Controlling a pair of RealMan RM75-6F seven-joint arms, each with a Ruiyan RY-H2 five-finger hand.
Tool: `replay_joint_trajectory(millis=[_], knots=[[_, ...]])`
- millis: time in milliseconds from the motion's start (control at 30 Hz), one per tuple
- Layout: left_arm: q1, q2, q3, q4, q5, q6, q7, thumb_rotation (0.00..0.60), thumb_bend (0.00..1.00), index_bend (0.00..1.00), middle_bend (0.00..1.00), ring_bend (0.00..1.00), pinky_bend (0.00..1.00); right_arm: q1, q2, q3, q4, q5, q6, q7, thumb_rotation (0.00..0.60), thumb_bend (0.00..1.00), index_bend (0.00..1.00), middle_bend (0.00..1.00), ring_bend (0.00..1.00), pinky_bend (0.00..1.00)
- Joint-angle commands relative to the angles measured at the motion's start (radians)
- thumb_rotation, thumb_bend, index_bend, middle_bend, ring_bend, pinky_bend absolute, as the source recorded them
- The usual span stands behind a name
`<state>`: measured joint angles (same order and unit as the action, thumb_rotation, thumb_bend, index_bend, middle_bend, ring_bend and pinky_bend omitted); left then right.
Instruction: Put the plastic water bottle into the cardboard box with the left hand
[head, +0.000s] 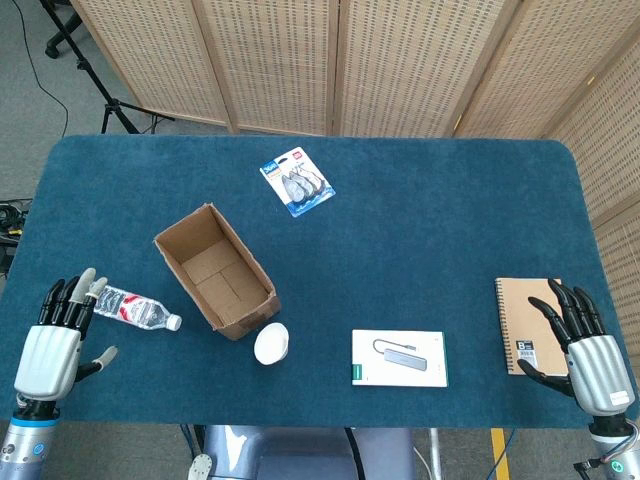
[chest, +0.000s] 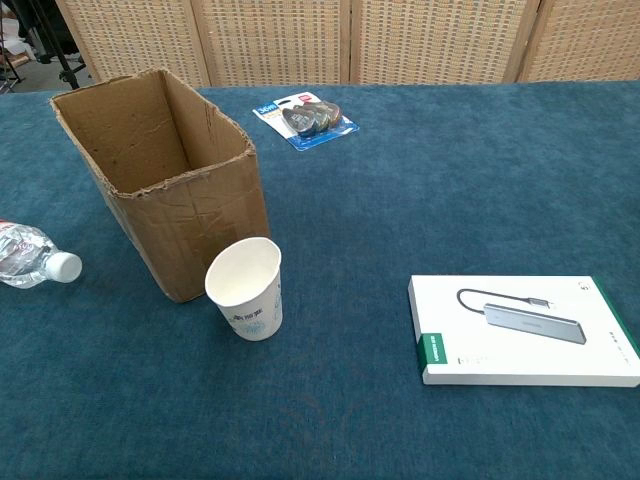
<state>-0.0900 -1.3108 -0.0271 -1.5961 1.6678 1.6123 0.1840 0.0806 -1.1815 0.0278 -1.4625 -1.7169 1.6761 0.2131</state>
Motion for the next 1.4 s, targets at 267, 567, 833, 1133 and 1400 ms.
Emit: replay_joint_trajectory(millis=[267,567,833,1133,1400], knots=[[0.0,-0.001,0.002,0.0,0.003,0.0,0.005,0.6,0.08,0.0,0.0,0.0,0.0,-0.001,-0.001,-0.002,0.003,0.001,0.001,0.002,0.6,0.14,0.15,0.0,0.0,0.0],[-0.002,0.0,0.0,0.002,0.003,-0.001,0.003,0.6,0.08,0.0,0.0,0.0,0.0,-0.002,-0.002,-0.003,-0.001,-0.007,0.006,-0.007,0.6,0.14,0.15,0.0,0.0,0.0],[0.0,0.003,0.007,-0.005,0.005,-0.005,0.015,0.6,0.08,0.0,0.0,0.0,0.0,-0.006,0.001,-0.003,0.004,-0.009,0.016,0.006,0.6,0.14,0.15,0.0,0.0,0.0],[0.0,0.009,0.01,-0.015,0.0,-0.014,0.022,0.6,0.08,0.0,0.0,0.0,0.0,-0.005,0.001,-0.004,0.007,-0.01,0.016,0.01,0.6,0.14,0.15,0.0,0.0,0.0],[-0.004,0.04,0.015,-0.033,-0.016,-0.043,0.021,0.6,0.08,0.0,0.0,0.0,0.0,-0.005,0.002,-0.001,0.005,-0.002,0.012,0.012,0.6,0.14,0.15,0.0,0.0,0.0]])
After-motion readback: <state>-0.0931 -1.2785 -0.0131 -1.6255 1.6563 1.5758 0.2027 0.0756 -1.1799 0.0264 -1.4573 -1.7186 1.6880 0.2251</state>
